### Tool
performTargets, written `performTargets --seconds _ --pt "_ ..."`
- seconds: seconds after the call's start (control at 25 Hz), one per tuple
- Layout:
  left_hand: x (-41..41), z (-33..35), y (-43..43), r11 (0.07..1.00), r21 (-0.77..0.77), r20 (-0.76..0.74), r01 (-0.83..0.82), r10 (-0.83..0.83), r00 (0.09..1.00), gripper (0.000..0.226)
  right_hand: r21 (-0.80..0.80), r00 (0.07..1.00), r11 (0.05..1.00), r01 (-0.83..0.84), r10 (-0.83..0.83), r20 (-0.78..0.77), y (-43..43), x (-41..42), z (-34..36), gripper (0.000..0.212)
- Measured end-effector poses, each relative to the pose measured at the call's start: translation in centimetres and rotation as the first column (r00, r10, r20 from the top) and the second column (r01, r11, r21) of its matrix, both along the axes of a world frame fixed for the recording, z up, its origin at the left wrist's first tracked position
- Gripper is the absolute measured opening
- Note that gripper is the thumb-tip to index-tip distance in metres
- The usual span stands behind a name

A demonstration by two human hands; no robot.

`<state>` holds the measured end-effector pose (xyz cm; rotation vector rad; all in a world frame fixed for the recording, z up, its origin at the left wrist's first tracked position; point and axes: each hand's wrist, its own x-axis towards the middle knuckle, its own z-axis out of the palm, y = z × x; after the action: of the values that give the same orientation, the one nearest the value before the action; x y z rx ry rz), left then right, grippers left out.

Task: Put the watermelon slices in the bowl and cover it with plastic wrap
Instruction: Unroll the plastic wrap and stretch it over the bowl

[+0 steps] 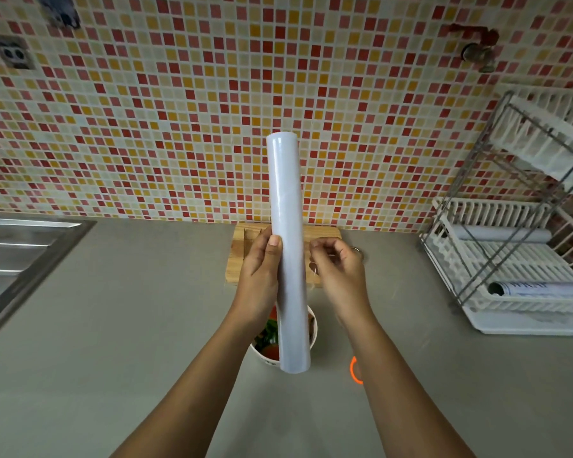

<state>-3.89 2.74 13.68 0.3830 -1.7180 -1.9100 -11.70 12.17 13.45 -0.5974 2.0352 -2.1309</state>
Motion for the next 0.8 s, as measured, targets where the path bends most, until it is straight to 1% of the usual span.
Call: performTargets --seconds 0.04,0.08,0.12,0.2,0.28,0.32,0.36,0.4,0.44,0.52,0.64,0.8 --pt "0.1 0.1 0.2 1.000 -0.007 0.001 0.011 -0.011 1.000 0.023 -0.058 0.998 0.998 -0.022 0.025 0.060 -0.1 0.2 0.0 0.003" --pt "0.2 0.0 0.3 1.000 -0.008 -0.002 0.019 -0.019 1.000 0.022 -0.106 0.996 0.993 -0.045 0.053 0.066 -0.1 0.2 0.2 0.008" --pt "0.4 0.0 0.3 1.000 -0.004 -0.008 0.025 -0.025 1.000 0.021 -0.127 0.997 0.990 -0.066 0.071 0.038 0.0 0.2 0.4 0.012" --pt "0.6 -0.3 0.4 0.999 0.007 -0.013 0.032 -0.032 0.999 0.021 -0.103 0.997 0.992 -0.068 0.065 -0.030 0.0 -0.1 0.8 0.010" --pt "0.7 -0.5 0.5 1.000 0.001 0.001 0.030 -0.030 1.000 0.021 -0.037 0.999 0.999 -0.004 0.003 -0.034 -0.2 -0.3 0.9 0.005" --pt "0.8 -0.6 0.5 0.999 -0.012 0.004 0.030 -0.030 1.000 0.021 -0.021 1.000 0.999 0.029 -0.029 -0.011 -0.3 -0.3 0.8 0.004" --pt "0.9 -0.7 0.5 0.999 -0.027 0.004 0.034 -0.034 0.999 0.021 -0.051 0.999 0.998 0.030 -0.029 0.032 -0.5 -0.1 0.9 0.003" --pt "1.0 -0.8 0.6 0.998 -0.037 -0.001 0.041 -0.041 0.999 0.022 -0.104 0.997 0.995 0.001 0.007 0.073 -0.6 0.1 1.0 0.005" --pt "1.1 -0.9 0.6 0.998 -0.042 -0.007 0.049 -0.050 0.999 0.022 -0.145 0.996 0.989 -0.038 0.049 0.078 -0.6 0.2 1.2 0.010" --pt "1.1 -1.2 0.6 0.997 -0.034 -0.019 0.066 -0.067 0.998 0.025 -0.144 0.997 0.986 -0.080 0.082 0.012 -0.5 0.2 1.6 0.016" --pt "0.9 -1.0 0.4 0.997 -0.062 -0.049 0.038 -0.041 0.998 0.046 -0.126 0.998 0.990 -0.065 0.063 -0.020 -0.5 0.4 2.0 0.014" --pt "0.8 -0.5 -0.1 0.991 -0.135 0.016 0.006 -0.004 1.000 0.045 -0.148 0.996 0.986 -0.076 0.069 -0.050 -0.6 0.9 2.1 0.010"
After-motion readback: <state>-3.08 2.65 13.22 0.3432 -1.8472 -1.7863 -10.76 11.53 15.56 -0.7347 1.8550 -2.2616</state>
